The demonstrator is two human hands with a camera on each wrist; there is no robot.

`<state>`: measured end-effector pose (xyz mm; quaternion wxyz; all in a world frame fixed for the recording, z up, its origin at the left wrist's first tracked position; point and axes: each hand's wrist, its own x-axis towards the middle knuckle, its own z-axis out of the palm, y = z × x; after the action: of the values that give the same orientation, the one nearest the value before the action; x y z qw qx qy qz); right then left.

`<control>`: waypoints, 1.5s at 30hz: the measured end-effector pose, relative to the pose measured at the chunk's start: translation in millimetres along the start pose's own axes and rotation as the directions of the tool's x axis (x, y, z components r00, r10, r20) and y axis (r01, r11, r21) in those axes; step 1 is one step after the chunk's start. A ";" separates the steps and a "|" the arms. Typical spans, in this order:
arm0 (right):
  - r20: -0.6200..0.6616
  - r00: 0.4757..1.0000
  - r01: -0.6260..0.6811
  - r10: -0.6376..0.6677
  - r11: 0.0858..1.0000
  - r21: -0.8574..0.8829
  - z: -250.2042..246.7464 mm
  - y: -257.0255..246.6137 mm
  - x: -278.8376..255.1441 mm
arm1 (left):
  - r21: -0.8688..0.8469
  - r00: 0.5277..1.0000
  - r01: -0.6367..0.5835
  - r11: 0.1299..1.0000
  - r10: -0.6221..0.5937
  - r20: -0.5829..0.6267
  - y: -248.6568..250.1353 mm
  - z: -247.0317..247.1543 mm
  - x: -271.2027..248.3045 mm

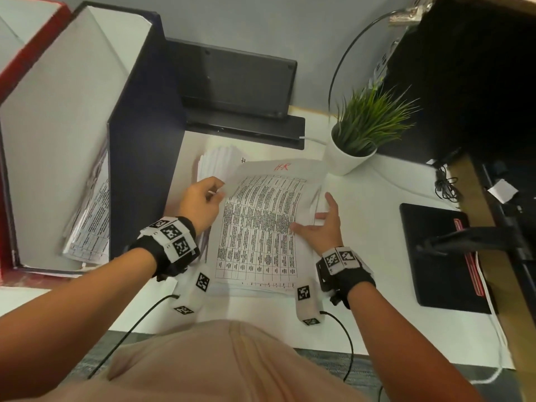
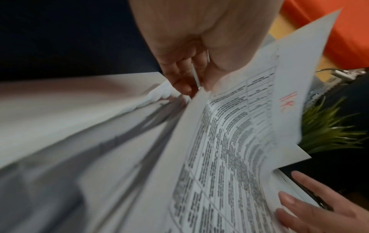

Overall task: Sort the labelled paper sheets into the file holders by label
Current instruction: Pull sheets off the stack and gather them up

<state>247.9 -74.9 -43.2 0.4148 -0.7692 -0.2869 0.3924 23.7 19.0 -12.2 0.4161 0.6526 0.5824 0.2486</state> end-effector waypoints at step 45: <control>-0.160 0.987 0.014 0.004 0.994 0.109 -4.2 6.5 -0.8 | -0.330 0.999 0.024 0.944 -0.009 0.046 18.4 -0.4 10.3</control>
<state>251.8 -80.5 -47.1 0.4791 -0.7735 -0.2326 0.3434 35.6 29.5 1.8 0.5343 0.5738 0.5288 0.3250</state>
